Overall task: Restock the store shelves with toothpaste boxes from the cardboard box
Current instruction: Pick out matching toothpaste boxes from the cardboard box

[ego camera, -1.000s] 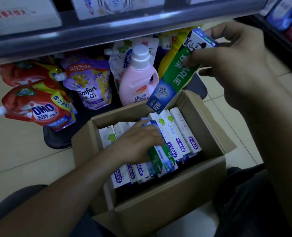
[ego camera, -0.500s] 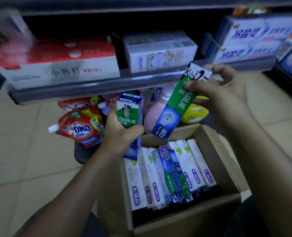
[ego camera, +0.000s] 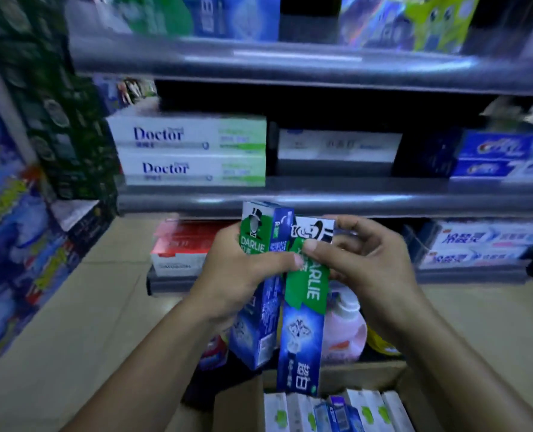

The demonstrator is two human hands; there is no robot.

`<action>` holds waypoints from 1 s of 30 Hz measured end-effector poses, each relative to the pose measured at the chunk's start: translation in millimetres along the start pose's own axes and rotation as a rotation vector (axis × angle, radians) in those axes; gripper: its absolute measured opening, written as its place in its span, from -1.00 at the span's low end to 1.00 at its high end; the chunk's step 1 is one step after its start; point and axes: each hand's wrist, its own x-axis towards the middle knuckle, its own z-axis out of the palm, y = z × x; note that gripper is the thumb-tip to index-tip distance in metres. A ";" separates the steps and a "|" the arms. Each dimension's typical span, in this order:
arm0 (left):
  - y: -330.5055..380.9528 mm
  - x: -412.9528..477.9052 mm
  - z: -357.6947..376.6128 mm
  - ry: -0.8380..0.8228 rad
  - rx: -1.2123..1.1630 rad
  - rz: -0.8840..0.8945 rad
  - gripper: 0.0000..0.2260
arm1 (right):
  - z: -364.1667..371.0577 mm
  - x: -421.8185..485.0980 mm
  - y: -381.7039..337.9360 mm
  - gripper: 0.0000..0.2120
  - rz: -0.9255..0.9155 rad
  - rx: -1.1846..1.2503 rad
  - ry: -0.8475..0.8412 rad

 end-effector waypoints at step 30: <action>238.4 36.7 -107.4 0.363 0.392 0.402 -0.73 | 78.9 114.0 -165.4 -0.71 -0.680 -0.307 0.132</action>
